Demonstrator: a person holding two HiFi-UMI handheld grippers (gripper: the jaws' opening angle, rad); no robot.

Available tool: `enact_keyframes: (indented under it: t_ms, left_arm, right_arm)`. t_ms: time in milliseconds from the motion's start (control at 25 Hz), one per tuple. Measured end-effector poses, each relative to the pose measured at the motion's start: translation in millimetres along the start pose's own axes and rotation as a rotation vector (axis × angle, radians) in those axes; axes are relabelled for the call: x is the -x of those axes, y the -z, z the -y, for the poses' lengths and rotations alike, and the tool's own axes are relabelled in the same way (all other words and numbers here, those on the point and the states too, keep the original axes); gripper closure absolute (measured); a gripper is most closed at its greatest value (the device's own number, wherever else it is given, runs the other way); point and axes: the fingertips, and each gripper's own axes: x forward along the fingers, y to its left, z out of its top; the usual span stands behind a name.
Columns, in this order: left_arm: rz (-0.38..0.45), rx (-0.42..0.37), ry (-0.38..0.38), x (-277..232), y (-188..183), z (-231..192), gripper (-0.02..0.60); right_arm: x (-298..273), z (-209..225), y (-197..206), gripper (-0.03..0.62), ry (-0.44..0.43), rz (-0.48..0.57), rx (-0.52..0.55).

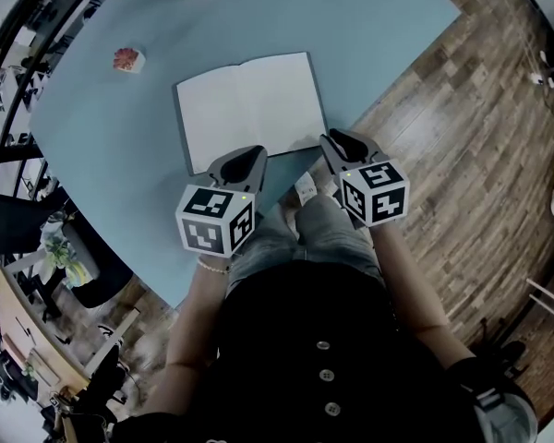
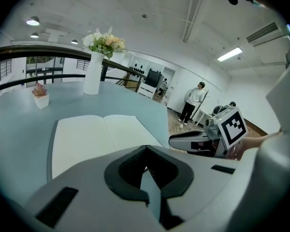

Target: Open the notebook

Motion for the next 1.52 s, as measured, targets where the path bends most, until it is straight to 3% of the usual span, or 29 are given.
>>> enact_keyframes:
  t_ms: [320,840,1520]
  left_arm:
    - [0.079,-0.003,-0.042,22.6,-24.3,-8.3,0.565]
    - [0.198,-0.016,-0.097,59.9,-63.8,-33.1,0.565]
    - [0.256,-0.015,-0.094,79.5,-76.2,-39.1,0.565]
  right_arm:
    - [7.4,-24.6,-30.0,0.497,-0.075,0.071,-0.002]
    - [5.6,-78.3,-82.1,0.502,-0.194,0.146,0.11]
    - [10.0,-118.8,-130.7,0.54,-0.28,0.232,0.168]
